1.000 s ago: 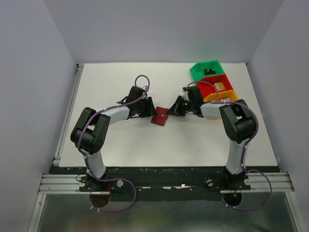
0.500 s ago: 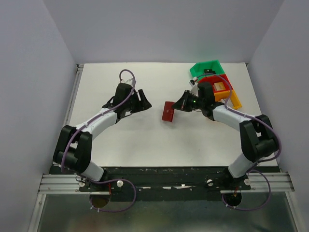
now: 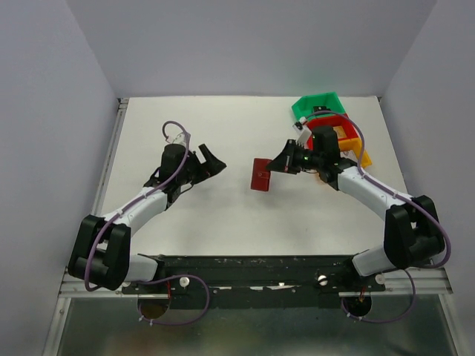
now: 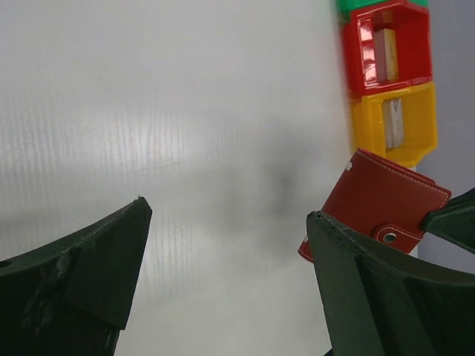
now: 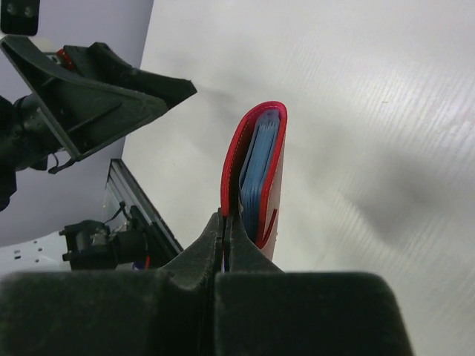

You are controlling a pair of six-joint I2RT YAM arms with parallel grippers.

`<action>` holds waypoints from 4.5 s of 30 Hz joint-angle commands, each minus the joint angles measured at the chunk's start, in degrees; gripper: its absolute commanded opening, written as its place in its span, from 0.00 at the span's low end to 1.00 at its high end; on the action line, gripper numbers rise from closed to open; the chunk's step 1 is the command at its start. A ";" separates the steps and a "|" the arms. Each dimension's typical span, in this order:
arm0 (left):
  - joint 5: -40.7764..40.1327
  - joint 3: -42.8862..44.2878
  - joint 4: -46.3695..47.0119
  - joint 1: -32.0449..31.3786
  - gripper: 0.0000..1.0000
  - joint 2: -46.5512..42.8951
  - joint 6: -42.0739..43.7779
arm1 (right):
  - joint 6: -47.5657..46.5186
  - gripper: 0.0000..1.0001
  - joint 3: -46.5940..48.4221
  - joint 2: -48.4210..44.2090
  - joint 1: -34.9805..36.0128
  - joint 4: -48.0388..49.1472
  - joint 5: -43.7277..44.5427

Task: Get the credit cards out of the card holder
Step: Pick up the card holder from the center of the board, then open the card holder.

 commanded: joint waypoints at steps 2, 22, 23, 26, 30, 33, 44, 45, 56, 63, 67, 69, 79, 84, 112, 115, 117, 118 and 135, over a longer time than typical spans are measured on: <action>4.89 -2.02 12.56 0.00 0.99 -3.75 -0.70 | -0.36 0.01 0.77 -3.30 0.01 -0.89 -10.55; 39.44 -7.21 52.92 1.41 0.99 -2.26 -14.84 | 19.50 0.00 -2.74 -6.55 1.95 30.22 -28.94; 39.96 -7.38 53.79 1.41 0.99 -2.44 -15.28 | 20.64 0.01 -2.92 -6.46 1.95 32.06 -29.29; 40.76 -7.91 55.91 1.41 0.99 -2.70 -16.34 | 22.93 0.00 -3.01 -6.11 2.04 34.80 -29.64; 41.64 -7.91 56.18 0.97 0.99 -2.71 -16.43 | 25.39 0.00 -3.01 -5.32 2.12 37.78 -30.17; 42.25 -7.21 56.96 0.01 0.99 -2.09 -16.78 | 26.98 0.00 -2.74 -4.62 2.56 39.99 -30.52; 44.54 -5.45 68.56 -1.49 0.85 1.86 -24.51 | 26.20 0.00 -1.78 -3.39 3.62 38.50 -30.70; 44.63 -5.36 68.92 -1.49 0.83 1.78 -24.77 | 24.97 0.00 -1.60 -3.47 3.62 37.19 -30.61; 44.63 -4.92 64.97 -1.49 0.57 -0.33 -22.50 | 22.15 0.00 -1.95 -3.03 3.62 33.75 -29.38; 44.54 -4.75 61.98 -1.40 0.44 -1.47 -20.47 | 20.21 0.00 -1.42 -3.12 3.62 30.94 -29.20; 44.54 -4.57 60.75 -1.49 0.40 -1.91 -19.77 | 19.25 0.00 -1.25 -3.03 3.62 29.89 -29.03; 44.63 -4.49 60.13 -1.40 0.36 -2.18 -19.42 | 18.11 0.00 -1.07 -3.12 3.62 28.22 -28.85; 42.70 -2.20 45.13 -1.49 0.01 -6.30 -10.82 | 1.60 0.55 5.86 -7.07 3.62 1.27 -21.58; 36.56 1.31 25.54 -2.63 0.00 -10.70 -0.28 | -6.84 0.66 10.52 -10.85 3.70 -13.60 -11.30; -18.21 23.99 -29.34 -19.07 0.00 -9.74 -9.22 | -25.32 0.63 22.65 -11.39 34.37 -32.79 60.53; -18.21 24.25 -28.99 -19.86 0.00 -9.56 -10.01 | -24.70 0.64 23.88 -9.63 35.61 -32.43 59.66; -18.30 24.60 -29.08 -20.38 0.00 -9.39 -10.62 | -24.35 0.64 24.85 -8.40 36.31 -32.43 59.48; -18.48 24.87 -29.25 -20.65 0.00 -9.21 -10.71 | -24.09 0.64 25.20 -7.79 36.66 -32.35 59.30; -19.97 24.52 -28.73 -23.20 0.00 -9.21 -14.93 | -21.80 0.59 26.96 -2.33 36.93 -32.52 61.41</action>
